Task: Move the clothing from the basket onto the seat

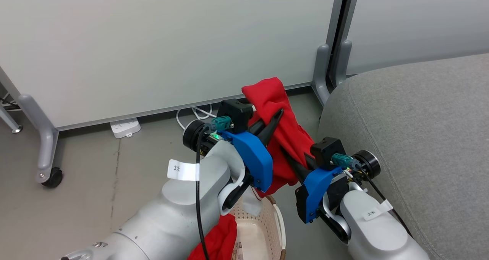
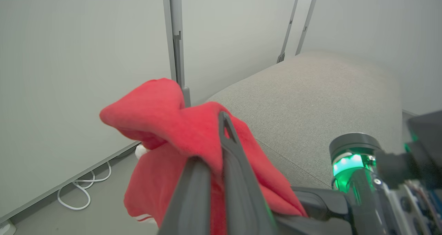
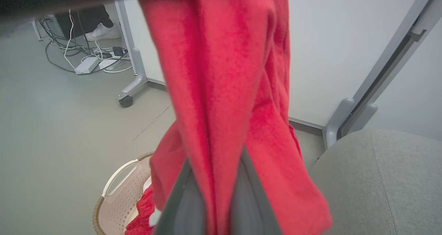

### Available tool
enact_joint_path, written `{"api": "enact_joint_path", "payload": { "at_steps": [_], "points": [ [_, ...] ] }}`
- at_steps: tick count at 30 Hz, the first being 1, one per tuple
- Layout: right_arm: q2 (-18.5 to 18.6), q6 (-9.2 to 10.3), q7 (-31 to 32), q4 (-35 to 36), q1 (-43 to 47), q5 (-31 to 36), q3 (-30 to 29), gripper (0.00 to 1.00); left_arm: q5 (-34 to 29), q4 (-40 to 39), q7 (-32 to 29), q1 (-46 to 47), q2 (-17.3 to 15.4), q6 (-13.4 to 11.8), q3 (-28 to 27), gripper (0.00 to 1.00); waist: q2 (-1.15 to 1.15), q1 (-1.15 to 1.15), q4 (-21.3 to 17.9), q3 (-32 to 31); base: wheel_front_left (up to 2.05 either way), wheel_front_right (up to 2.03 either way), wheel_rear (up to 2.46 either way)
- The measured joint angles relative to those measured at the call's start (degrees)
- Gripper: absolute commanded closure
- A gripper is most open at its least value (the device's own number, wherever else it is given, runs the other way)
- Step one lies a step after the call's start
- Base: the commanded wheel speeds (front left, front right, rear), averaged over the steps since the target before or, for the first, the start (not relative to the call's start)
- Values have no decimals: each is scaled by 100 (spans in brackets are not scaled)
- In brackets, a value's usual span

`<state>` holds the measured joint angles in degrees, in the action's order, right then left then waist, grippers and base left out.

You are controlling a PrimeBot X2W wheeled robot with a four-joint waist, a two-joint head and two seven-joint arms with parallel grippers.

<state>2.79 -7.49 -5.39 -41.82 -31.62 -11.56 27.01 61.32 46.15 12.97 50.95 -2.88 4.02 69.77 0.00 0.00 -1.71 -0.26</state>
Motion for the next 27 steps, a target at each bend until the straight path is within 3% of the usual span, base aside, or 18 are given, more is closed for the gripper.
{"api": "enact_joint_path", "payload": {
  "at_steps": [9, 10, 12, 13, 22, 27],
  "points": [
    [0, 0, -69, -74, -56, -21, 11, 100, 100, 101, 33, 60, 0, 12, 77, 100, 0, 0, -40, -6, 0, 0, 0],
    [0, 0, -74, -80, -63, -22, 11, 100, 112, 108, 34, 62, 0, 13, 86, 82, 0, 0, -41, -8, 0, 0, 0],
    [0, 0, -81, -90, -73, -29, 7, 100, 109, 105, 60, 62, 0, 34, 102, 17, 0, 0, -40, -8, 0, 0, 0],
    [0, 0, -82, -89, -74, -33, 3, 100, 104, 102, 79, 63, 0, 42, 103, 0, 0, 0, -38, -6, 0, 0, 0],
    [0, 0, -134, -69, -77, -11, -132, 100, -208, -11, 194, -26, -21, 113, -131, 0, 0, 0, 16, 48, 0, 0, 0],
    [1, 1, -177, 15, -86, 134, -364, 100, -1102, -757, 203, -702, -325, 101, -998, 0, 0, 0, 52, 123, 0, 0, 0]
  ]
}}
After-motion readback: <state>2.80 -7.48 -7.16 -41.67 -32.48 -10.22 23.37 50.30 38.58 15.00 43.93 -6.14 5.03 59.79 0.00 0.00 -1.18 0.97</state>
